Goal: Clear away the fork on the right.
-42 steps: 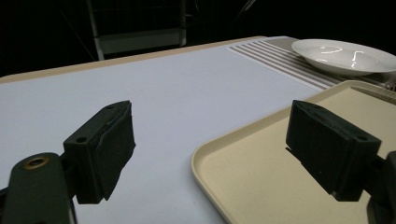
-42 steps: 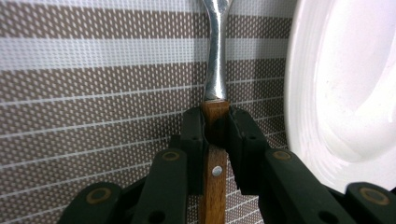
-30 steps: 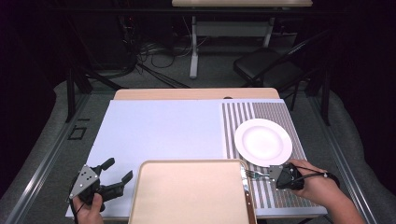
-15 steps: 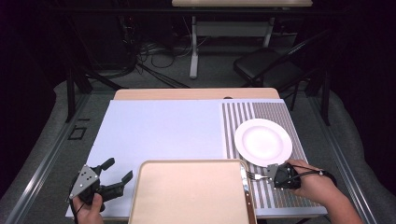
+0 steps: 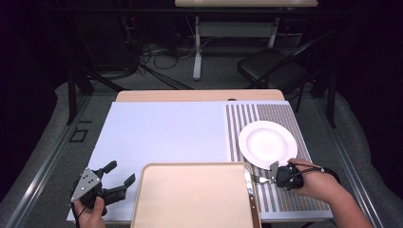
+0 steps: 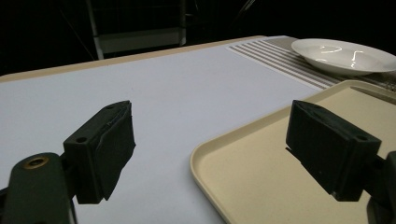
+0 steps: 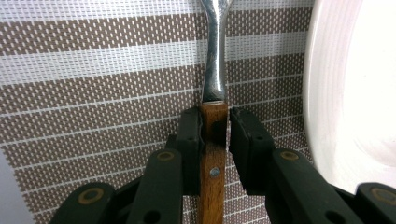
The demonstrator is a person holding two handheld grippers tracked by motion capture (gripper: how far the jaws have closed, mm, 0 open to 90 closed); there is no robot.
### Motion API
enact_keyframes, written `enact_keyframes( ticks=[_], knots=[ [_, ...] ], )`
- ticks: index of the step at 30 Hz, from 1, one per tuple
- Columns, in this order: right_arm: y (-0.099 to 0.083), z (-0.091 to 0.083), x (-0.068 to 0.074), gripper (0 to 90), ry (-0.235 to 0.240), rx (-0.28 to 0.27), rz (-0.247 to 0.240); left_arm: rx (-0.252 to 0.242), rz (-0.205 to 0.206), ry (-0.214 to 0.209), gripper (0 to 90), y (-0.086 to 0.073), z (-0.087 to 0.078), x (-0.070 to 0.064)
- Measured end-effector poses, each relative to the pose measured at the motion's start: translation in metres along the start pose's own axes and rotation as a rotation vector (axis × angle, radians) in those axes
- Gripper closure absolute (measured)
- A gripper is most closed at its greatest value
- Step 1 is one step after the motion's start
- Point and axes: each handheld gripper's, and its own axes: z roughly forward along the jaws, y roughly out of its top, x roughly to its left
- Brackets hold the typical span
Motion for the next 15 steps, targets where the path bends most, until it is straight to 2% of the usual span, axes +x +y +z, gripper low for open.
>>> enact_keyframes(
  ticks=[5,8,9,10,11,12,15],
  knots=[
    [0.0016,0.0001,-0.0031,77.3,0.028,0.011,0.002,-0.001,-0.004,0.001,15.6,-0.0001,0.0002,0.0002],
    [0.002,0.0001,-0.0005,77.5,0.007,0.009,0.001,-0.002,-0.005,0.002,15.6,-0.0003,0.0004,0.001],
    [0.0027,-0.0024,-0.0006,77.6,0.002,0.04,-0.008,-0.002,-0.005,0.003,15.6,-0.0003,0.0004,0.0011],
    [0.0024,-0.0033,0.0,77.6,0.0,0.043,0.0,-0.002,-0.006,0.004,15.6,-0.0003,0.0003,0.0012],
    [0.0,-0.0002,0.002,77.6,-0.027,-0.018,0.012,-0.002,-0.005,0.004,15.6,-0.0003,0.0003,0.0012],
    [-0.0004,-0.0028,0.0024,77.7,-0.022,-0.001,0.017,-0.002,-0.004,0.005,15.6,-0.0003,0.0003,0.0012],
    [-0.0029,-0.0064,0.0055,77.7,-0.023,-0.004,0.033,-0.002,-0.005,0.006,15.6,-0.0003,0.0002,0.0013]
  ],
)
